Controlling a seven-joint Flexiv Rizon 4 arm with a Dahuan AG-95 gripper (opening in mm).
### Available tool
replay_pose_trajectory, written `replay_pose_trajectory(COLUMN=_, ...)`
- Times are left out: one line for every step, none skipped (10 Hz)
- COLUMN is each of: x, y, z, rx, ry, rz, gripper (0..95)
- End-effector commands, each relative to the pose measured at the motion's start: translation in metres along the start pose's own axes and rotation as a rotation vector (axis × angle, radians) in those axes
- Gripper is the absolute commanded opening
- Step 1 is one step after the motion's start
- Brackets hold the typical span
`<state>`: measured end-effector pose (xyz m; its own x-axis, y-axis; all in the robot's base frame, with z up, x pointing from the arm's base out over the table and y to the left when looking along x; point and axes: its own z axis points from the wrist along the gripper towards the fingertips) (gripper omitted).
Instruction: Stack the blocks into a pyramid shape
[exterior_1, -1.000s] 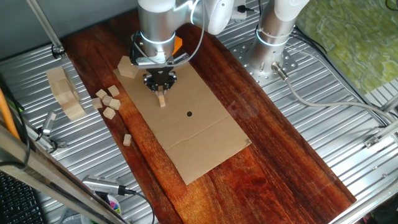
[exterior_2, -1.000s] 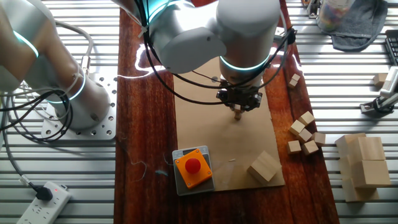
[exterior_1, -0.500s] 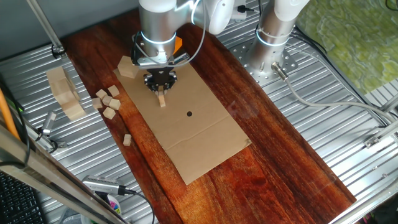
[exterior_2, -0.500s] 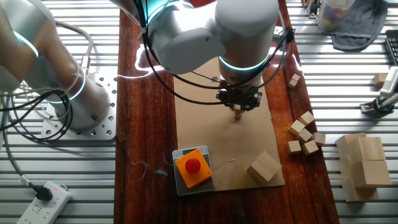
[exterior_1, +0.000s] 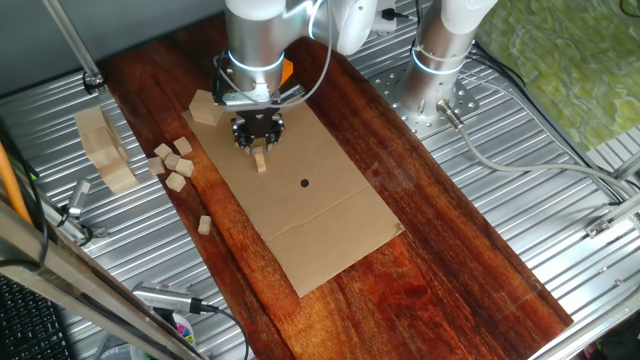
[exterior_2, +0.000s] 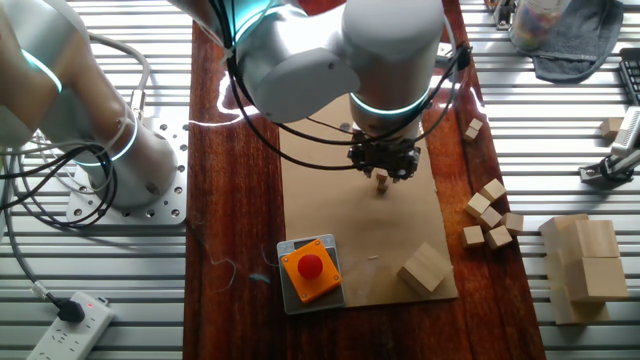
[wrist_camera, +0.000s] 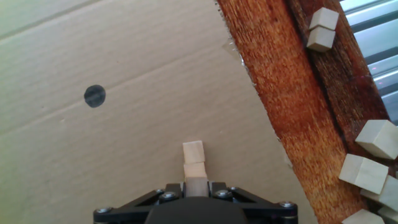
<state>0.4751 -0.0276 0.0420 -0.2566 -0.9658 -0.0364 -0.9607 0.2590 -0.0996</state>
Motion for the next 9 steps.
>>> replay_pose_trajectory(x=0.000, y=0.000, z=0.000, rx=0.001, ry=0.003, rz=-0.001, gripper=57.0)
replay_pose_trajectory(x=0.000, y=0.000, z=-0.002, rx=-0.003, ry=0.003, rz=0.004, gripper=57.0)
replay_pose_trajectory(x=-0.002, y=0.002, z=-0.007, rx=-0.009, ry=0.005, rz=0.014, gripper=57.0)
replay_pose_trajectory(x=-0.004, y=0.004, z=-0.013, rx=-0.015, ry=0.009, rz=0.024, gripper=57.0)
replay_pose_trajectory(x=-0.007, y=0.005, z=-0.019, rx=-0.024, ry=0.011, rz=0.041, gripper=57.0)
replay_pose_trajectory(x=-0.011, y=0.003, z=-0.024, rx=-0.038, ry=0.013, rz=0.058, gripper=57.0)
replay_pose_trajectory(x=-0.018, y=-0.001, z=-0.029, rx=-0.044, ry=0.022, rz=0.068, gripper=57.0)
replay_pose_trajectory(x=-0.030, y=-0.017, z=-0.035, rx=-0.056, ry=0.041, rz=0.090, gripper=57.0)
replay_pose_trajectory(x=-0.040, y=-0.027, z=-0.037, rx=-0.056, ry=0.049, rz=0.097, gripper=57.0)
